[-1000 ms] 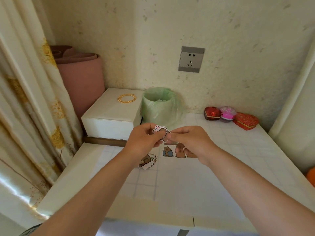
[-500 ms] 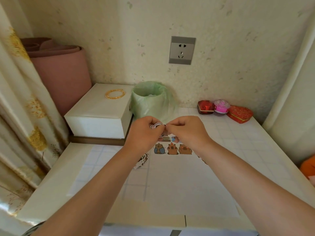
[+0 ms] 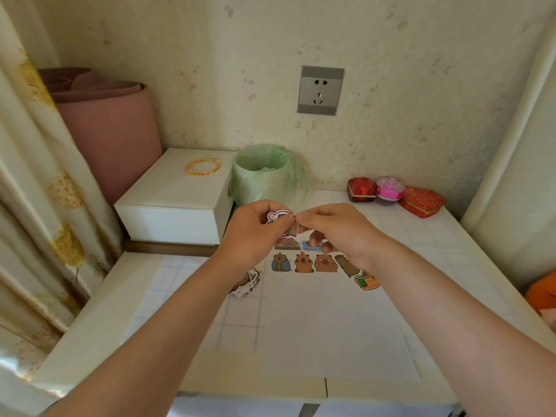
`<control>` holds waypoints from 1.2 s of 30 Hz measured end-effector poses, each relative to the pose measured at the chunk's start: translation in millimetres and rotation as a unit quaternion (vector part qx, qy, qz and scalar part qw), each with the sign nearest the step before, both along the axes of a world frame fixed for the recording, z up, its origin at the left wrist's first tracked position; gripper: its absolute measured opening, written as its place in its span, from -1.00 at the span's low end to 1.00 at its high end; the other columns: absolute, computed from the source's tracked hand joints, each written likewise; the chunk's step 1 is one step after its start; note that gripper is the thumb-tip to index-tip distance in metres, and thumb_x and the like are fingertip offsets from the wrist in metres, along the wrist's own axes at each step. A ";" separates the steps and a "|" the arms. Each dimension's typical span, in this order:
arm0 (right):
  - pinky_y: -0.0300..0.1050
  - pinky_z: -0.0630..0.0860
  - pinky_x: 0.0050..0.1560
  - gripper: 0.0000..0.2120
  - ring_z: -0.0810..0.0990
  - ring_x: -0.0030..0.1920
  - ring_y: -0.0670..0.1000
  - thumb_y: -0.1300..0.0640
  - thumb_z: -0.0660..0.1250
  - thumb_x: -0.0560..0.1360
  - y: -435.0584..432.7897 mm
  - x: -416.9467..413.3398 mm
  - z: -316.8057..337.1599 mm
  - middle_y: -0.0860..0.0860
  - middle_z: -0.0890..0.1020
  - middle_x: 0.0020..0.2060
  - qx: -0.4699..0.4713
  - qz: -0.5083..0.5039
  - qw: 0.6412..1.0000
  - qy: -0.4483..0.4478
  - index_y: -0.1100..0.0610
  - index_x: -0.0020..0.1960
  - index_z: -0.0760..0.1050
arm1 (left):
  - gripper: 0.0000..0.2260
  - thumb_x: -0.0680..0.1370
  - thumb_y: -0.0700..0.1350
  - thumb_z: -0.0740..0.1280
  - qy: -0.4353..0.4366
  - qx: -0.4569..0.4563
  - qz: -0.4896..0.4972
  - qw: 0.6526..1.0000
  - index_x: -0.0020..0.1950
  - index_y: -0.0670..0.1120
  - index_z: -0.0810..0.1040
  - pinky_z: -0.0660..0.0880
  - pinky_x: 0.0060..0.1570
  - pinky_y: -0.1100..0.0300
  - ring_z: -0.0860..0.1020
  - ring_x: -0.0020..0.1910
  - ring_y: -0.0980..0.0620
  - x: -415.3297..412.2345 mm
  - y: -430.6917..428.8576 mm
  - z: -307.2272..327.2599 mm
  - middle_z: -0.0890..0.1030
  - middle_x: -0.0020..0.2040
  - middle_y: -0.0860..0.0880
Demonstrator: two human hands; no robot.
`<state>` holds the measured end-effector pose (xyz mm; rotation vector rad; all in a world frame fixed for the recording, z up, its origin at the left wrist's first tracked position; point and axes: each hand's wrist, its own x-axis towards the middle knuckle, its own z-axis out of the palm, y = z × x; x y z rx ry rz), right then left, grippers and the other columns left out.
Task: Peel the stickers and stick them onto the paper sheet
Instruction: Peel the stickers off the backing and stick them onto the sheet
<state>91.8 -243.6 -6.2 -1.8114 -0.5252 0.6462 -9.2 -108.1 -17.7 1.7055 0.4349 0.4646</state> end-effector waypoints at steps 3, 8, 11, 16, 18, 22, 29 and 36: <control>-0.32 0.40 -0.46 -0.83 0.54 -0.41 -0.08 0.10 0.38 0.57 2.5 -4.9 -0.4 -0.07 0.67 -0.32 -0.023 -0.011 0.995 -0.098 0.12 -0.15 0.68 | -0.96 0.54 -0.23 0.41 0.003 0.003 0.002 1.000 -0.06 -0.13 0.66 0.54 -0.30 0.37 0.61 -0.35 0.22 0.9 -0.2 -0.7 0.67 -0.23 -0.02; -0.20 0.39 -0.42 -0.81 0.53 -0.39 -0.04 0.07 0.40 0.56 -1.9 -1.1 4.6 -0.02 0.71 -0.18 0.024 0.006 1.000 0.010 0.19 0.00 0.68 | -0.94 0.54 -0.19 0.41 0.004 -0.011 0.018 1.000 -0.06 -0.09 0.68 0.55 -0.27 0.36 0.60 -0.33 0.23 2.3 1.1 0.1 0.67 -0.24 0.02; -0.20 0.40 -0.39 -0.80 0.54 -0.36 -0.03 0.07 0.39 0.56 -5.3 2.3 6.2 0.01 0.73 -0.13 0.015 0.020 0.999 0.030 0.19 0.05 0.67 | -0.94 0.54 -0.18 0.41 0.003 -0.012 0.016 1.000 -0.07 -0.08 0.69 0.60 -0.22 0.30 0.61 -0.29 0.19 2.2 2.3 1.0 0.69 -0.21 0.00; -0.21 0.41 -0.41 -0.85 0.55 -0.38 -0.05 0.12 0.38 0.57 -3.4 -0.1 6.2 0.01 0.74 -0.14 0.000 0.014 1.000 -0.024 0.18 0.00 0.67 | -0.93 0.55 -0.19 0.40 0.005 -0.011 -0.001 1.000 -0.08 -0.08 0.68 0.57 -0.25 0.34 0.61 -0.28 0.19 0.4 2.6 4.1 0.67 -0.21 -0.01; -0.23 0.40 -0.43 -0.86 0.55 -0.39 -0.05 0.12 0.38 0.57 -3.2 -0.4 5.6 -0.01 0.73 -0.16 0.003 0.012 0.999 -0.037 0.18 -0.01 0.67 | -0.92 0.57 -0.20 0.39 0.002 -0.012 -0.008 1.000 -0.06 -0.08 0.67 0.55 -0.27 0.37 0.61 -0.30 0.22 -0.4 3.0 5.6 0.67 -0.21 -0.01; -0.19 0.37 -0.42 -0.86 0.53 -0.39 -0.03 0.11 0.38 0.57 -3.7 0.1 4.5 0.00 0.71 -0.17 0.031 0.023 0.999 0.003 0.17 0.02 0.66 | -0.91 0.58 -0.19 0.37 0.007 -0.013 -0.011 1.000 0.00 -0.13 0.68 0.54 -0.26 0.38 0.60 -0.29 0.24 -1.1 4.8 6.2 0.67 -0.15 -0.05; -0.22 0.38 -0.43 -0.88 0.52 -0.39 -0.05 0.13 0.37 0.58 -3.6 -2.1 5.7 -0.04 0.70 -0.21 0.031 0.037 0.998 -0.032 0.13 -0.08 0.66 | -0.91 0.57 -0.18 0.38 0.008 -0.006 -0.023 1.000 -0.01 -0.10 0.69 0.58 -0.21 0.34 0.60 -0.26 0.23 -2.4 6.3 6.0 0.67 -0.20 0.01; -0.30 0.37 -0.43 -0.81 0.52 -0.44 -0.07 0.16 0.32 0.59 -1.5 -7.4 6.4 -0.08 0.68 -0.30 0.008 0.021 0.991 -0.129 0.17 -0.12 0.67 | -0.92 0.56 -0.19 0.39 0.002 -0.003 -0.026 1.000 -0.03 -0.11 0.69 0.59 -0.20 0.34 0.63 -0.22 0.16 -3.6 4.8 8.1 0.69 -0.19 -0.04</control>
